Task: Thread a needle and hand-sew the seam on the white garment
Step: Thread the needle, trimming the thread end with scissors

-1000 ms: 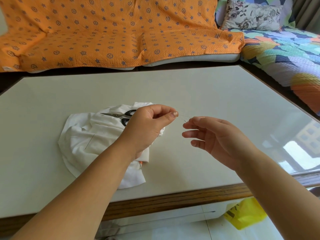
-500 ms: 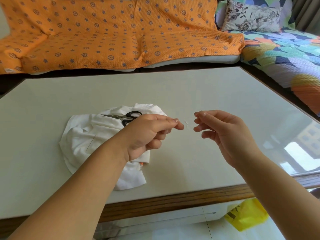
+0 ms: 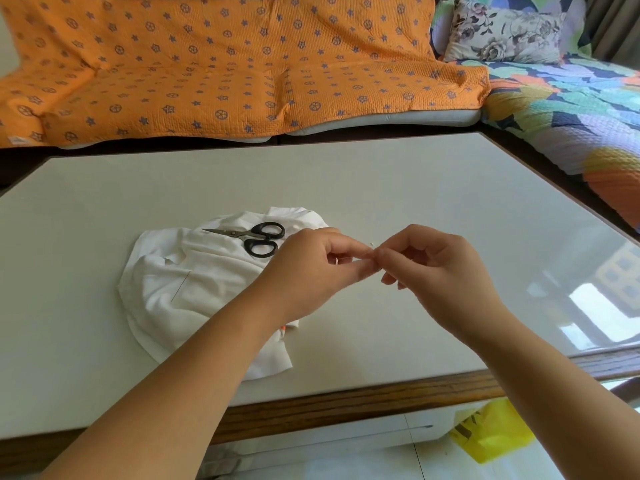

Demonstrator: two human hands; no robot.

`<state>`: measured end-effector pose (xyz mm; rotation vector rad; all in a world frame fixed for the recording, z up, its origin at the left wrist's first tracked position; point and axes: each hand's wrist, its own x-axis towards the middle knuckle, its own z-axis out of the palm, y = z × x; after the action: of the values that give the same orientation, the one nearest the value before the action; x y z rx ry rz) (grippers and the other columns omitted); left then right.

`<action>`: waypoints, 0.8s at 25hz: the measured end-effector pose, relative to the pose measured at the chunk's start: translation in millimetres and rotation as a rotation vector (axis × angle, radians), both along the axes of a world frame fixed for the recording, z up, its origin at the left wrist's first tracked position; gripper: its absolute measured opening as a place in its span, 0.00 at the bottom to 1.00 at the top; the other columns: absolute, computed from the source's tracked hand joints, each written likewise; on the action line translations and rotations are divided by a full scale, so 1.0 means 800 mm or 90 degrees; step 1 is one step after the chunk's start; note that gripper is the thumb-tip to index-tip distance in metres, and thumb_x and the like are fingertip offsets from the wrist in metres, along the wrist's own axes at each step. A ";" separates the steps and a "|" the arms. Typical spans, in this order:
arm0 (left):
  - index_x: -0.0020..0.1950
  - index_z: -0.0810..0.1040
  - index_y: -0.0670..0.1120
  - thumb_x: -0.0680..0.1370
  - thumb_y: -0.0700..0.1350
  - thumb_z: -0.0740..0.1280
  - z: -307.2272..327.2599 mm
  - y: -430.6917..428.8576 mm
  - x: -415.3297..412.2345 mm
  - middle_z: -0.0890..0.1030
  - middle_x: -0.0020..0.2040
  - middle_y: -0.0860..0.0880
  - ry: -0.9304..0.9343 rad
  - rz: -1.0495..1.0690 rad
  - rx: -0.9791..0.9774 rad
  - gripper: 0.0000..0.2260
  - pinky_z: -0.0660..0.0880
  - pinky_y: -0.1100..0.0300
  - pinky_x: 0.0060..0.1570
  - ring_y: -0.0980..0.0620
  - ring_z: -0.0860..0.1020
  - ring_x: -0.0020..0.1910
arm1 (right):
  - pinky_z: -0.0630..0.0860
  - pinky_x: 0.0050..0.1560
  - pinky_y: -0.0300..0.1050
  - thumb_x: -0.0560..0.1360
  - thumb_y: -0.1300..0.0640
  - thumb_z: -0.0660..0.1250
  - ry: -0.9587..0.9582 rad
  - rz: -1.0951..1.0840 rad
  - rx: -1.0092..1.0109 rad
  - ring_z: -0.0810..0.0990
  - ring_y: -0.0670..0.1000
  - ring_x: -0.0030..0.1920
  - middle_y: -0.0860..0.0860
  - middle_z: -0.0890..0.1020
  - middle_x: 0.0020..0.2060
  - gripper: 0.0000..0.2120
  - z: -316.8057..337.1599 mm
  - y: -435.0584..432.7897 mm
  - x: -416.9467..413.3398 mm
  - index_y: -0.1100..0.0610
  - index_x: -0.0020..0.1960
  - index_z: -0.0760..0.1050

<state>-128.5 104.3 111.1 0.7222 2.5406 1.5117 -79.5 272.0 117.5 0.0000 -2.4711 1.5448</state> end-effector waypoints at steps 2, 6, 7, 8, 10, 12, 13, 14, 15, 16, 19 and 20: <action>0.49 0.85 0.51 0.77 0.50 0.70 0.001 -0.001 -0.002 0.75 0.27 0.62 -0.072 0.004 0.048 0.06 0.66 0.74 0.34 0.63 0.72 0.28 | 0.75 0.36 0.39 0.76 0.58 0.67 -0.027 0.021 -0.113 0.81 0.47 0.35 0.49 0.83 0.33 0.06 -0.001 0.002 -0.004 0.54 0.45 0.83; 0.47 0.86 0.46 0.78 0.45 0.68 -0.001 -0.004 -0.007 0.66 0.29 0.54 -0.265 0.001 0.213 0.07 0.57 0.66 0.28 0.55 0.60 0.30 | 0.79 0.48 0.48 0.77 0.59 0.64 -0.167 0.134 -0.380 0.83 0.55 0.48 0.56 0.85 0.49 0.13 -0.003 0.011 -0.011 0.58 0.60 0.79; 0.46 0.86 0.46 0.78 0.43 0.68 -0.001 -0.003 -0.006 0.65 0.31 0.53 -0.297 -0.008 0.235 0.06 0.57 0.65 0.29 0.55 0.59 0.31 | 0.79 0.51 0.48 0.75 0.56 0.65 -0.183 0.166 -0.379 0.83 0.55 0.50 0.56 0.85 0.51 0.15 -0.004 0.012 -0.012 0.58 0.60 0.80; 0.45 0.86 0.46 0.78 0.42 0.68 -0.002 -0.002 -0.005 0.65 0.31 0.53 -0.320 -0.018 0.247 0.07 0.57 0.66 0.28 0.56 0.59 0.31 | 0.79 0.52 0.47 0.73 0.55 0.66 -0.187 0.192 -0.373 0.82 0.54 0.51 0.57 0.84 0.52 0.17 -0.006 0.011 -0.012 0.58 0.60 0.80; 0.43 0.86 0.47 0.78 0.41 0.67 -0.003 -0.001 -0.004 0.64 0.31 0.53 -0.342 -0.033 0.260 0.08 0.59 0.67 0.27 0.57 0.60 0.30 | 0.79 0.51 0.44 0.71 0.55 0.68 -0.180 0.206 -0.376 0.82 0.52 0.49 0.58 0.84 0.50 0.16 -0.009 0.009 -0.013 0.60 0.57 0.82; 0.44 0.86 0.46 0.78 0.41 0.67 -0.004 -0.001 -0.003 0.64 0.32 0.52 -0.334 -0.034 0.251 0.08 0.59 0.67 0.27 0.57 0.60 0.30 | 0.79 0.48 0.41 0.69 0.56 0.69 -0.167 0.175 -0.392 0.82 0.52 0.46 0.58 0.84 0.44 0.13 -0.011 0.006 -0.014 0.60 0.52 0.84; 0.45 0.86 0.46 0.78 0.41 0.68 -0.004 -0.001 -0.003 0.64 0.32 0.52 -0.327 -0.028 0.242 0.07 0.58 0.66 0.28 0.56 0.60 0.30 | 0.79 0.46 0.41 0.68 0.56 0.70 -0.162 0.155 -0.394 0.82 0.51 0.45 0.57 0.84 0.42 0.13 -0.012 0.005 -0.014 0.61 0.49 0.84; 0.45 0.86 0.46 0.78 0.42 0.68 -0.005 -0.001 -0.003 0.65 0.32 0.52 -0.321 -0.021 0.236 0.07 0.58 0.65 0.29 0.56 0.60 0.30 | 0.78 0.45 0.40 0.67 0.57 0.71 -0.158 0.138 -0.394 0.82 0.51 0.43 0.57 0.84 0.40 0.12 -0.012 0.005 -0.014 0.61 0.48 0.84; 0.45 0.86 0.46 0.78 0.42 0.68 -0.005 -0.001 -0.003 0.66 0.32 0.52 -0.319 -0.016 0.235 0.07 0.57 0.65 0.29 0.56 0.61 0.30 | 0.78 0.45 0.40 0.66 0.57 0.72 -0.154 0.125 -0.392 0.82 0.51 0.42 0.57 0.84 0.40 0.12 -0.012 0.005 -0.014 0.62 0.47 0.84; 0.44 0.85 0.46 0.78 0.42 0.68 -0.004 0.000 -0.002 0.67 0.31 0.52 -0.320 -0.011 0.239 0.07 0.57 0.64 0.29 0.56 0.61 0.29 | 0.78 0.44 0.40 0.65 0.56 0.72 -0.151 0.113 -0.391 0.82 0.50 0.41 0.57 0.85 0.39 0.13 -0.012 0.005 -0.014 0.62 0.46 0.84; 0.39 0.85 0.49 0.78 0.43 0.68 -0.004 0.003 -0.001 0.69 0.32 0.52 -0.312 0.003 0.241 0.10 0.59 0.65 0.28 0.56 0.62 0.28 | 0.78 0.41 0.38 0.64 0.57 0.74 -0.147 0.070 -0.376 0.83 0.50 0.39 0.56 0.84 0.37 0.12 -0.010 0.004 -0.012 0.63 0.43 0.83; 0.39 0.85 0.49 0.78 0.44 0.68 -0.005 0.003 -0.002 0.70 0.31 0.53 -0.297 0.010 0.229 0.10 0.60 0.66 0.28 0.56 0.62 0.28 | 0.78 0.40 0.38 0.65 0.58 0.74 -0.147 0.056 -0.367 0.82 0.50 0.38 0.56 0.84 0.36 0.10 -0.010 0.004 -0.012 0.63 0.43 0.83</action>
<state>-129.9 107.0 107.3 0.3228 1.9653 1.9011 -89.2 275.1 109.7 -0.1753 -2.1031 2.3552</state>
